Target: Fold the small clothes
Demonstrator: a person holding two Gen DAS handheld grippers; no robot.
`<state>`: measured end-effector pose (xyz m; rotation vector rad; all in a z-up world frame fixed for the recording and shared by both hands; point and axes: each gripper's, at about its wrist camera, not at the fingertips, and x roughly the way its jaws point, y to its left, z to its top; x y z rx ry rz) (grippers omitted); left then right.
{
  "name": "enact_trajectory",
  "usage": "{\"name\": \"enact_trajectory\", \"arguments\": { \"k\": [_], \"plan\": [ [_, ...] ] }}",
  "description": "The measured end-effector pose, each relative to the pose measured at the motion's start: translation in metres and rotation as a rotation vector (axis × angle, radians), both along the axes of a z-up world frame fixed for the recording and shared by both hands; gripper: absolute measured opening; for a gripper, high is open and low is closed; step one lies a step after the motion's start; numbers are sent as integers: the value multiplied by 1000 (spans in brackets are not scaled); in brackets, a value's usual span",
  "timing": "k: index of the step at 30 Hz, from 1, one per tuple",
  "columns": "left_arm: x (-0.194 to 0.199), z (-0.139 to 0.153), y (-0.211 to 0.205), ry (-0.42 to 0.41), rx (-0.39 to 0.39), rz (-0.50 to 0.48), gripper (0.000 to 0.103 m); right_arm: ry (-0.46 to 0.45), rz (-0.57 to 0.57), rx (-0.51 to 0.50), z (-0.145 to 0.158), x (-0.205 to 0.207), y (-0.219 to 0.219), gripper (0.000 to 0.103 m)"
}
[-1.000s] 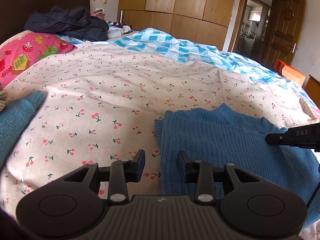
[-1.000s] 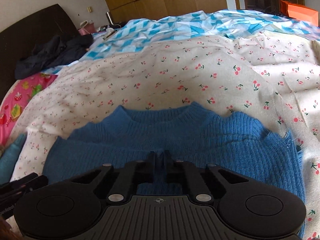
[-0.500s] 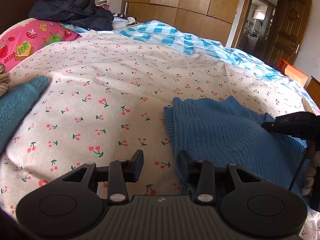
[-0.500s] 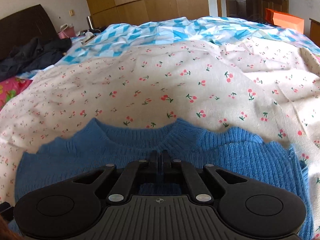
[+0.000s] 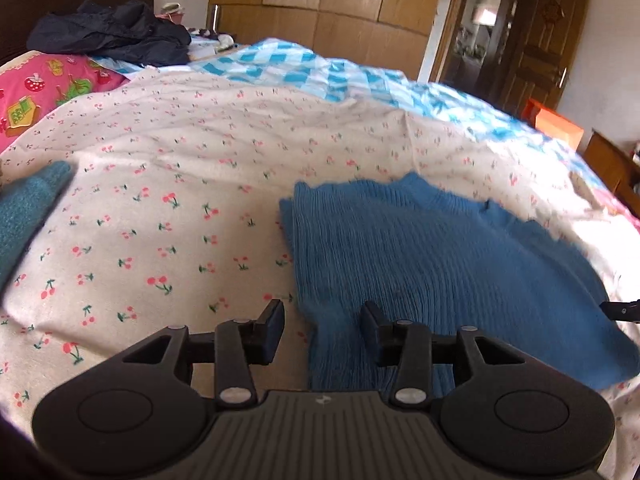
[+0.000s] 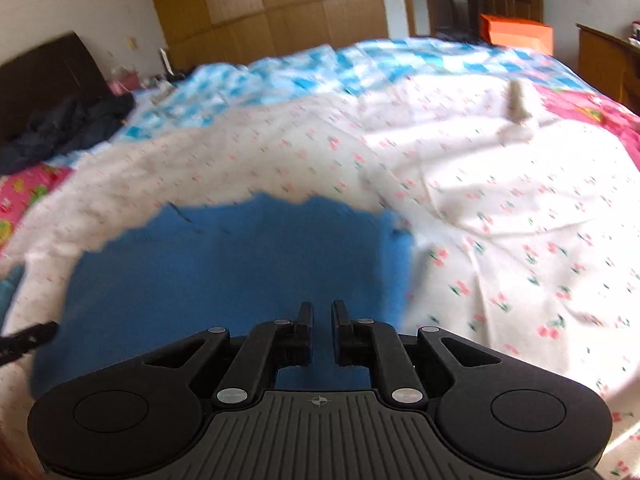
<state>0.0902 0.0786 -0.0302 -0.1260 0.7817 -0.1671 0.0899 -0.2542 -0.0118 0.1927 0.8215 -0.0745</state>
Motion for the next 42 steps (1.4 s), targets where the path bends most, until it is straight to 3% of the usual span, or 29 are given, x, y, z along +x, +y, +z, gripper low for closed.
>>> {"name": "enact_trajectory", "arguments": {
  "k": [3,5,11,16,19,23,26,27,28,33,35,37,42],
  "plan": [
    [2,-4,3,26,-5,9,50,34,-50,-22,-24,4,-22,11],
    [-2,0,7,25,-7,37,51,26,-73,36,-22,4,-31,11],
    [-20,-2,11,42,46,71,51,31,-73,-6,-20,-4,-34,13],
    [-31,5,20,53,-1,131,51,-40,-63,-37,9,-11,-17,22],
    [-39,8,22,51,-44,149,51,-106,19,-83,36,-10,13,24],
    [-39,6,26,76,-96,162,51,-92,183,-3,54,19,70,26],
    [-38,0,28,110,-128,150,51,-43,312,30,51,51,124,27],
    [-38,-1,29,112,-135,144,51,-19,360,24,47,64,147,33],
    [-38,-1,29,113,-140,138,51,-6,384,14,44,73,163,38],
    [-35,-4,37,125,-191,123,51,97,468,-19,18,119,246,41],
    [-35,-4,40,127,-209,120,51,139,467,-66,4,131,269,45],
    [-35,-5,42,130,-226,121,51,168,481,-118,-6,140,287,56],
    [-34,-4,42,127,-232,110,51,181,530,-338,-30,141,314,56]
  ]
}}
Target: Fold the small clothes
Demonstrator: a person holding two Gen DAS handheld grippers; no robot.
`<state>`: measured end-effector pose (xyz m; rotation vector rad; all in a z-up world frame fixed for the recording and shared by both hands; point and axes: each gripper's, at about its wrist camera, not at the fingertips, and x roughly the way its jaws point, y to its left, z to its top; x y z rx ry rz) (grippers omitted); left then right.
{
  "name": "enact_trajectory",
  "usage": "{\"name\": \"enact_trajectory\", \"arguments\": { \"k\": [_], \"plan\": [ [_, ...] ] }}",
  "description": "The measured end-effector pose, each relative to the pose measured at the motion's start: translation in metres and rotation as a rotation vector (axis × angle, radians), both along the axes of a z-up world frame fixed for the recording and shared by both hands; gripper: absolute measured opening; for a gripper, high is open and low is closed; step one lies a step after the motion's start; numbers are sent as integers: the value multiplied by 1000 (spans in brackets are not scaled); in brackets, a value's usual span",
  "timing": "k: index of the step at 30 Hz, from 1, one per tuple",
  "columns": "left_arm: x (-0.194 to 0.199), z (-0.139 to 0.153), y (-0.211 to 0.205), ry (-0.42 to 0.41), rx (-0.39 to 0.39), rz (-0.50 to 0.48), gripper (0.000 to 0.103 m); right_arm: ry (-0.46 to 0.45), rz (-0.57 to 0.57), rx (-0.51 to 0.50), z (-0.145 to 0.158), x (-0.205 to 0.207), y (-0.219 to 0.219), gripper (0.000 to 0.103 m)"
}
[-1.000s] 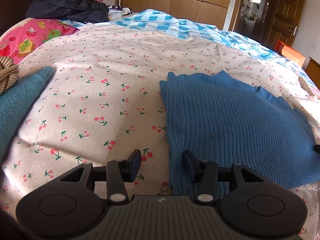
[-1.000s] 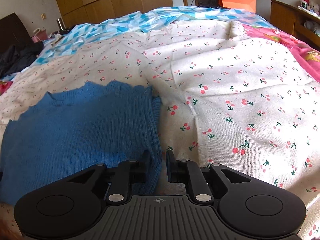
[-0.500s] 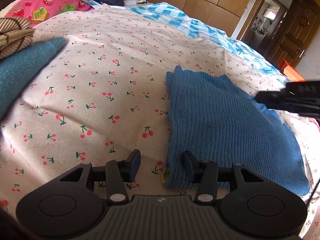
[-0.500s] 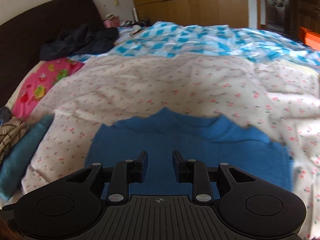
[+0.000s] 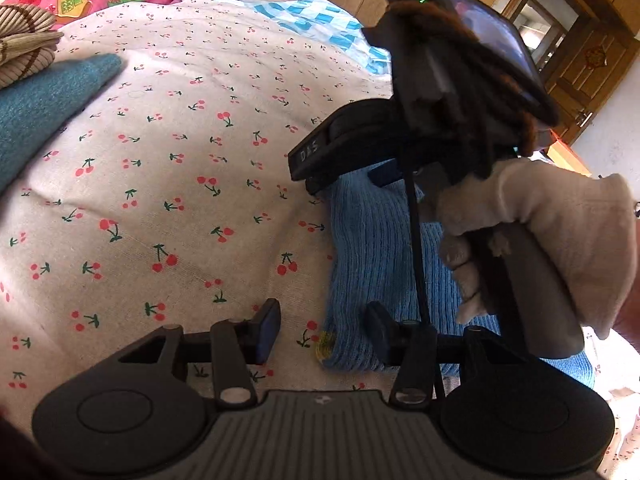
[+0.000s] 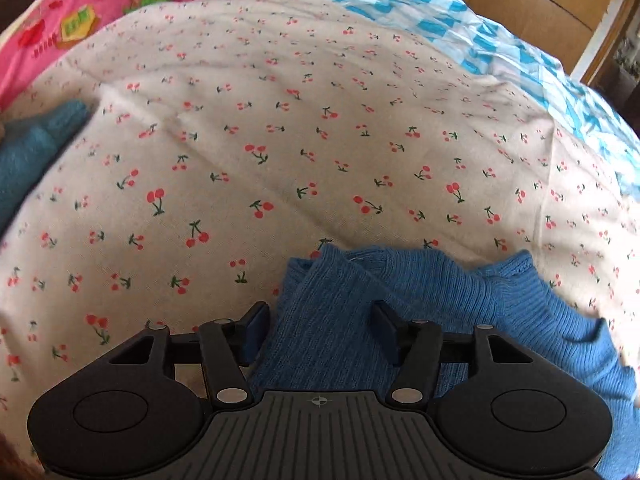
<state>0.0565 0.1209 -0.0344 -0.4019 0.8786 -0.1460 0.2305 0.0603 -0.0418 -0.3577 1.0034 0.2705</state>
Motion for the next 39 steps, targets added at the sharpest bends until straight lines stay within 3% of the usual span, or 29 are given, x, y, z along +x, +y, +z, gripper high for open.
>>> {"name": "enact_trajectory", "arguments": {
  "k": [2,4,6,15,18,23,25,27,30,34,39],
  "plan": [
    [0,2,1,-6,-5,0,51,-3,-7,-6,1,2,-3,44],
    [-2,4,1,-16,-6,7,51,-6,-25,-7,6,5,-9,22],
    [-6,6,2,-34,-8,17,51,-4,-37,33,14,5,-21,17],
    [-27,19,-10,-129,-9,-4,64,-49,-85,269,62,-13,-80,13],
    [-32,21,-21,-150,32,-20,78,-59,-92,327,73,-18,-100,13],
    [-19,18,-39,-161,117,-8,83,-62,-101,422,81,-23,-122,13],
    [-8,13,-42,-129,106,-6,80,-60,-108,461,84,-24,-131,13],
    [-4,14,-49,-123,84,-31,48,-59,-116,490,87,-25,-141,13],
    [-3,29,-70,-163,81,-83,23,-70,-129,529,94,-28,-163,12],
    [-4,62,-111,-249,30,-197,22,-107,-176,584,107,-37,-211,11],
    [-4,80,-185,-325,51,-373,22,-169,-270,650,114,-52,-288,11]
  ]
}}
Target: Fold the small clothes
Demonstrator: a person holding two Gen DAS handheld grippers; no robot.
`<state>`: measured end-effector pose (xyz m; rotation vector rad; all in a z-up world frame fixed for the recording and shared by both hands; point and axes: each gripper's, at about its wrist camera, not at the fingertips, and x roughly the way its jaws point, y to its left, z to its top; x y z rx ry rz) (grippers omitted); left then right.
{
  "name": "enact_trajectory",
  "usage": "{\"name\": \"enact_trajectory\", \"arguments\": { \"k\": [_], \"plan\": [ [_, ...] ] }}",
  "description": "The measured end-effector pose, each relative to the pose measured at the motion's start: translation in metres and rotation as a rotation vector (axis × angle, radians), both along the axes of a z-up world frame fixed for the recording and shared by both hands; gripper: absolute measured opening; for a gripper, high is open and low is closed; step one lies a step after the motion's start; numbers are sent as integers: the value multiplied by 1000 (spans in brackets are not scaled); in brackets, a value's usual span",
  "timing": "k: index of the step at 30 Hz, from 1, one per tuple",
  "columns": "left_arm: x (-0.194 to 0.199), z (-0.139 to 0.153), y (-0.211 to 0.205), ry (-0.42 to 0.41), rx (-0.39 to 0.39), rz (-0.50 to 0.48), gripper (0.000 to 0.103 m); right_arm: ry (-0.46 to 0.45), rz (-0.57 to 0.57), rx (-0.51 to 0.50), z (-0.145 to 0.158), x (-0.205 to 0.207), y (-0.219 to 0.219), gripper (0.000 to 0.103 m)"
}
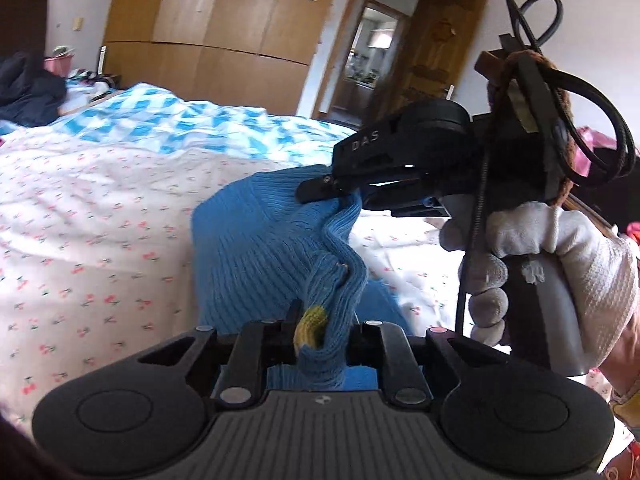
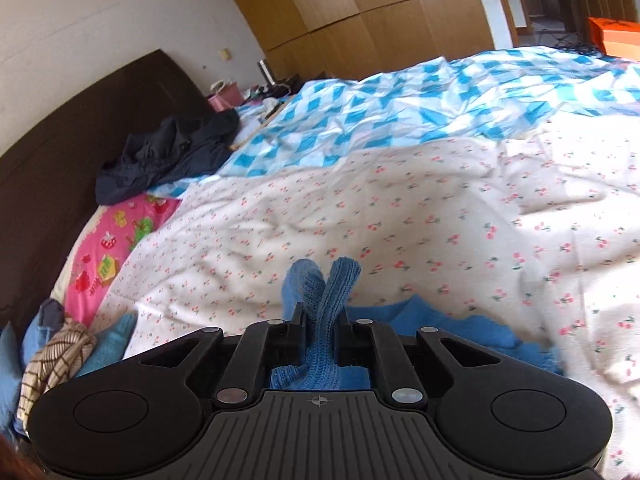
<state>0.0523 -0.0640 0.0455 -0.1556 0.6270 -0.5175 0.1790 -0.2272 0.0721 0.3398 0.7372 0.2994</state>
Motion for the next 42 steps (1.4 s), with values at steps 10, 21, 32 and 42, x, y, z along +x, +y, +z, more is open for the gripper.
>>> {"name": "enact_trajectory", "arguments": {
  "k": [10,21,32,42],
  "plan": [
    [2,-52,-95,85,251,-130,22,162,-160,125,-92,-12,-102,11],
    [-7,-53,-118,21,293,-172,23,140,-177,150,-98,-16,-120,11],
    [-30,-40,-114,24,228,-301,52,117,-198,171,-96,-34,-135,19],
    [-57,-21,-76,-40,202,-318,54,76,-108,166,-64,-122,-112,19]
  ]
}}
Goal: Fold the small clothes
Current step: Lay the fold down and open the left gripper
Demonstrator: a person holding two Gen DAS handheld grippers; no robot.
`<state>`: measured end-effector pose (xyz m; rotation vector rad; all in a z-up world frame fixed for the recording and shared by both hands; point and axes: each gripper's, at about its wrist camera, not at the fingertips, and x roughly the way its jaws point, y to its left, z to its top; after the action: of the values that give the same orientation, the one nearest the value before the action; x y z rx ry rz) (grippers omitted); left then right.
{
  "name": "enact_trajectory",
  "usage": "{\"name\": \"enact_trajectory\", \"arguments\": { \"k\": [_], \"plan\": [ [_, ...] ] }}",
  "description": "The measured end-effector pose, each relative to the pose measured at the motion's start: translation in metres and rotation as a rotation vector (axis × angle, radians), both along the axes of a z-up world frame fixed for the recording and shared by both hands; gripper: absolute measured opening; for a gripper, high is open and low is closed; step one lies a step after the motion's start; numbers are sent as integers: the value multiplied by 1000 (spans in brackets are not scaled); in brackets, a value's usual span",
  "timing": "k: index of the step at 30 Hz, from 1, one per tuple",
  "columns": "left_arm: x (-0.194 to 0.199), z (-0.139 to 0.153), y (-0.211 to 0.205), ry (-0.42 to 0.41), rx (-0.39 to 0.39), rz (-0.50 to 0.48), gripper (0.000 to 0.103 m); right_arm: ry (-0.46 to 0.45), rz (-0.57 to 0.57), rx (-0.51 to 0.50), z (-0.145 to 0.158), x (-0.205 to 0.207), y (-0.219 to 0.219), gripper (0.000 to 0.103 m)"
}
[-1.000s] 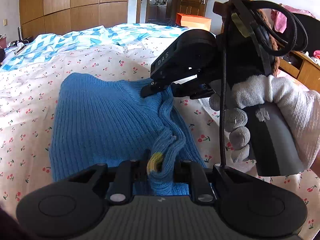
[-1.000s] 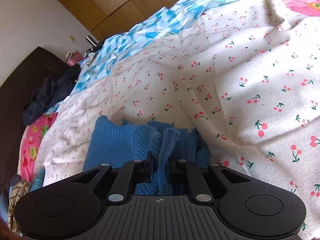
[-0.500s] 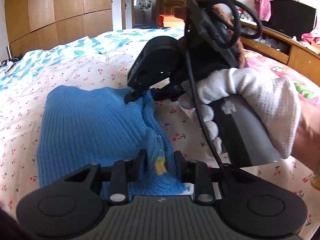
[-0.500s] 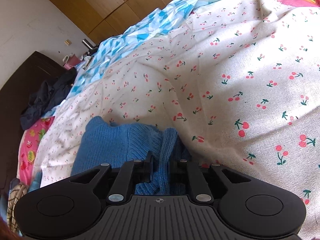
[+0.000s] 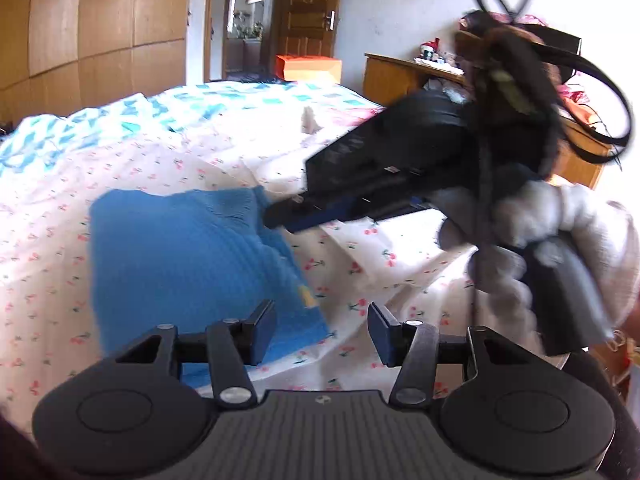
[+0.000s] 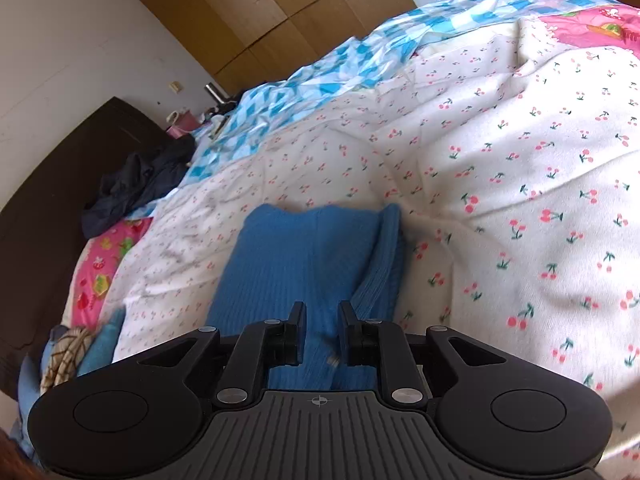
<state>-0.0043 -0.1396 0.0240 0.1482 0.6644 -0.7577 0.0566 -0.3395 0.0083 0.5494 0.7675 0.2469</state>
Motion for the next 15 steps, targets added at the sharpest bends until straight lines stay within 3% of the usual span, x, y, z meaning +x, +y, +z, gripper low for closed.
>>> {"name": "enact_trajectory", "arguments": {
  "k": [5,7,9,10,14,15],
  "plan": [
    [6,-2,26,-19,19,94,54,36,64,-24,-5,-19,22,26],
    [15,-7,32,-15,37,136,54,66,57,-95,-15,-17,31,25],
    [22,-12,38,-17,57,174,54,92,24,-224,-25,-15,33,14],
    [26,-14,41,-13,62,191,54,110,4,-250,-31,-15,29,14],
    [46,-24,51,27,65,227,54,145,-32,-170,-35,-20,13,15],
    [49,-24,54,34,57,231,54,134,-27,-161,-31,-21,13,20]
  ]
}}
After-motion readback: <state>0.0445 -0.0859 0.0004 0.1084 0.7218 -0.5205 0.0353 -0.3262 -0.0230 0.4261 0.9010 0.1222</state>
